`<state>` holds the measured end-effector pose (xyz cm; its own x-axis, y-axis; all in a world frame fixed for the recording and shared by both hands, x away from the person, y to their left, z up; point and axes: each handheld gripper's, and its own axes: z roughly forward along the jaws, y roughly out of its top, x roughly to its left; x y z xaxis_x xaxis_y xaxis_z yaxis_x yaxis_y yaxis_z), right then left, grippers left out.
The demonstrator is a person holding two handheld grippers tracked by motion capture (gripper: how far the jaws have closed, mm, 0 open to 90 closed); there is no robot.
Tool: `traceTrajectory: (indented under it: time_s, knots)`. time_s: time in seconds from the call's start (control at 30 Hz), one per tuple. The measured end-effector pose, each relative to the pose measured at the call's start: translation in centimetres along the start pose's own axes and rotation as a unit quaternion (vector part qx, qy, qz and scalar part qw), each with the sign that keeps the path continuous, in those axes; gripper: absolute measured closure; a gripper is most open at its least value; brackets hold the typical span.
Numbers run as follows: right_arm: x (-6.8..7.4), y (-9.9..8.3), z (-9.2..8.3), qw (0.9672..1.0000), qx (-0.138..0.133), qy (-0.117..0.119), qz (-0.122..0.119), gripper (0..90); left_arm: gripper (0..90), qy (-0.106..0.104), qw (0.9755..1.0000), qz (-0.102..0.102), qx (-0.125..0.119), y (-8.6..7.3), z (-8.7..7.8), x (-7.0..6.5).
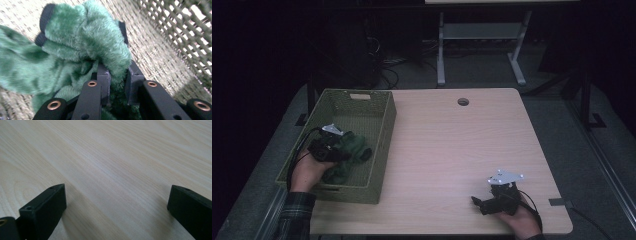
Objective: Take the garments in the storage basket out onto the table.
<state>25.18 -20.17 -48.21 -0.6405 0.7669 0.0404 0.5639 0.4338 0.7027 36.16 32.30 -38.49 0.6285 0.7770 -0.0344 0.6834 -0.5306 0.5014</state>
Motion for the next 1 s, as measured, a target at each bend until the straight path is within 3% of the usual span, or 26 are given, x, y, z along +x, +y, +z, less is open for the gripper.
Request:
traceTrajectory:
  time_s: [0.23,0.3,0.53,1.0]
  knots:
    - [0.0,0.0,0.0,1.0,0.0,0.0,0.0,1.8,76.9,-0.002,0.9981,-0.01,-0.06,0.7,-2.8,0.0]
    - [0.0,0.0,0.0,1.0,0.0,0.0,0.0,1.8,76.9,-0.002,0.998,-0.009,-0.063,0.8,-3.2,-0.1]
    - [0.0,0.0,0.0,1.0,0.0,0.0,-0.001,1.8,76.9,-0.003,0.994,-0.003,-0.109,2.4,-6.0,-0.8]
    - [0.0,0.0,0.0,1.0,0.0,0.0,0.0,1.8,76.8,-0.012,0.9881,0.024,-0.152,5.0,-9.5,-2.2]
